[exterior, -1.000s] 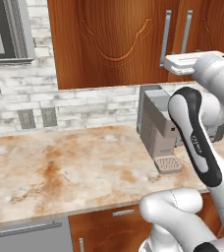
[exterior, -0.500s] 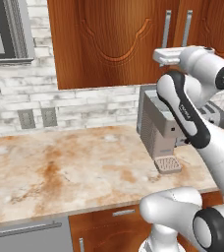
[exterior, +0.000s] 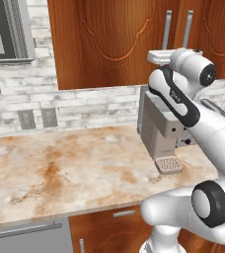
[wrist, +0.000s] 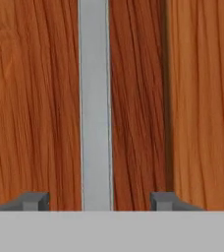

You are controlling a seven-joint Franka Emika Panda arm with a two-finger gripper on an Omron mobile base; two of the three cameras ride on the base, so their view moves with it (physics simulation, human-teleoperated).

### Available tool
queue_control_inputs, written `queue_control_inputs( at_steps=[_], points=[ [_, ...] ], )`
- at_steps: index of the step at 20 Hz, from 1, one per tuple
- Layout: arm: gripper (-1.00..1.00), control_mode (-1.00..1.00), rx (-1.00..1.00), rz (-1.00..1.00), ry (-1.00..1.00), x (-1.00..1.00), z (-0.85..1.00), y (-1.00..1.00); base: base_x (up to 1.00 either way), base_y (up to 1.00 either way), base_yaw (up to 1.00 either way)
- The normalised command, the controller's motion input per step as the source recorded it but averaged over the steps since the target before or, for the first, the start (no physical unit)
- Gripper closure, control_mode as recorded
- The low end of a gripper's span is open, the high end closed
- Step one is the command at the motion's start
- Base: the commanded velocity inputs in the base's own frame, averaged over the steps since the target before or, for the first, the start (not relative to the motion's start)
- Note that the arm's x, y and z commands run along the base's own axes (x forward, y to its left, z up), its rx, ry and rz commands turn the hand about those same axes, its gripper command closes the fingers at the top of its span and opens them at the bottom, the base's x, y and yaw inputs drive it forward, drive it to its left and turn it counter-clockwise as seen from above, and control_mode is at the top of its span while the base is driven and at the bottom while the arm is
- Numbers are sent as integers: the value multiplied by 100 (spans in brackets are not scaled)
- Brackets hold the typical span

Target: Open the cabinet directly in front. Then move the beer and the cup to the dining counter with the candle on it.

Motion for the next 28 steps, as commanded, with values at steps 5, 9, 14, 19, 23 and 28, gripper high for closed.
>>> queue_control_inputs(
  at_steps=[5,9,14,19,23,28],
  points=[
    [100,-100,0,0,3,60,-15,0,0,0,0],
    [100,-100,0,-1,0,-2,0,3,0,0,0],
    [100,-100,0,-16,0,-21,17,64,0,0,0],
    [100,-100,0,-22,0,-61,54,88,0,0,0],
    [100,-100,0,-26,0,-78,79,93,0,0,0],
    [100,-100,0,-28,0,-83,92,99,0,0,0]
  ],
)
